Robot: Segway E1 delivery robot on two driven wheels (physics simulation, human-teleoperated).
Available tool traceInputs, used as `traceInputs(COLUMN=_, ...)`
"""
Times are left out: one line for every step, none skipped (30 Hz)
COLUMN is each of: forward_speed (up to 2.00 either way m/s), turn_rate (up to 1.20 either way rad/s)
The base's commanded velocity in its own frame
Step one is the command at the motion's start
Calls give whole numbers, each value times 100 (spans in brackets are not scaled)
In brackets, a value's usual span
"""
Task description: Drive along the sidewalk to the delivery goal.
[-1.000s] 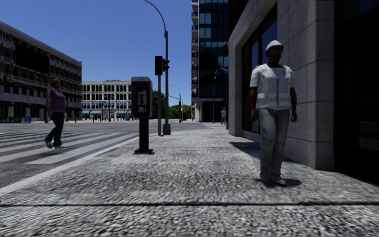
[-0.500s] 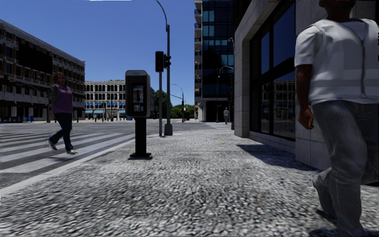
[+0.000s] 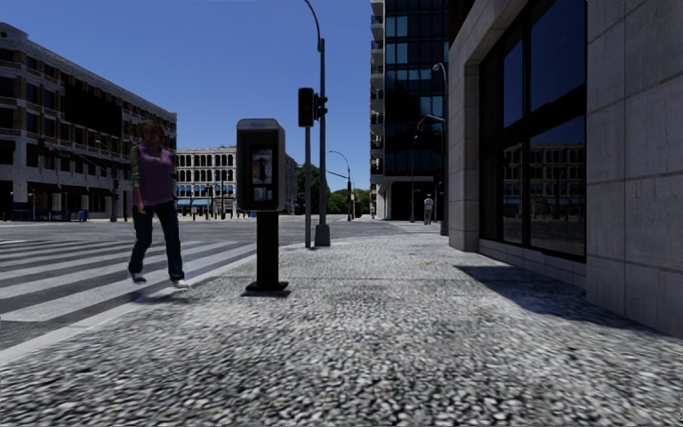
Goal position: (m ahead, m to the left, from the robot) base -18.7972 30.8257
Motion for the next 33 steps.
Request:
traceInputs(forward_speed=78, turn_rate=0)
traceInputs(forward_speed=78, turn_rate=0)
traceInputs(forward_speed=78, turn_rate=0)
traceInputs(forward_speed=78, turn_rate=0)
traceInputs(forward_speed=78, turn_rate=0)
traceInputs(forward_speed=78, turn_rate=0)
traceInputs(forward_speed=78, turn_rate=0)
traceInputs(forward_speed=78, turn_rate=0)
traceInputs(forward_speed=83, turn_rate=0)
traceInputs(forward_speed=83, turn_rate=0)
traceInputs(forward_speed=90, turn_rate=0)
traceInputs(forward_speed=91, turn_rate=0)
traceInputs(forward_speed=82, turn_rate=-27)
traceInputs(forward_speed=86, turn_rate=-62)
traceInputs(forward_speed=86, turn_rate=-62)
traceInputs(forward_speed=167, turn_rate=-87)
traceInputs(forward_speed=181, turn_rate=-96)
traceInputs(forward_speed=190, turn_rate=-99)
traceInputs(forward_speed=196, turn_rate=-100)
traceInputs(forward_speed=196, turn_rate=-100)
traceInputs(forward_speed=198, turn_rate=-100)
traceInputs(forward_speed=198, turn_rate=-100)
traceInputs(forward_speed=199, turn_rate=-100)
traceInputs(forward_speed=199, turn_rate=-100)
traceInputs(forward_speed=199, turn_rate=-96)
traceInputs(forward_speed=199, turn_rate=-76)
traceInputs(forward_speed=200, turn_rate=-28)
traceInputs(forward_speed=200, turn_rate=-28)
traceInputs(forward_speed=200, turn_rate=-12)
traceInputs(forward_speed=200, turn_rate=0)
traceInputs(forward_speed=200, turn_rate=0)
traceInputs(forward_speed=200, turn_rate=0)
traceInputs(forward_speed=200, turn_rate=0)
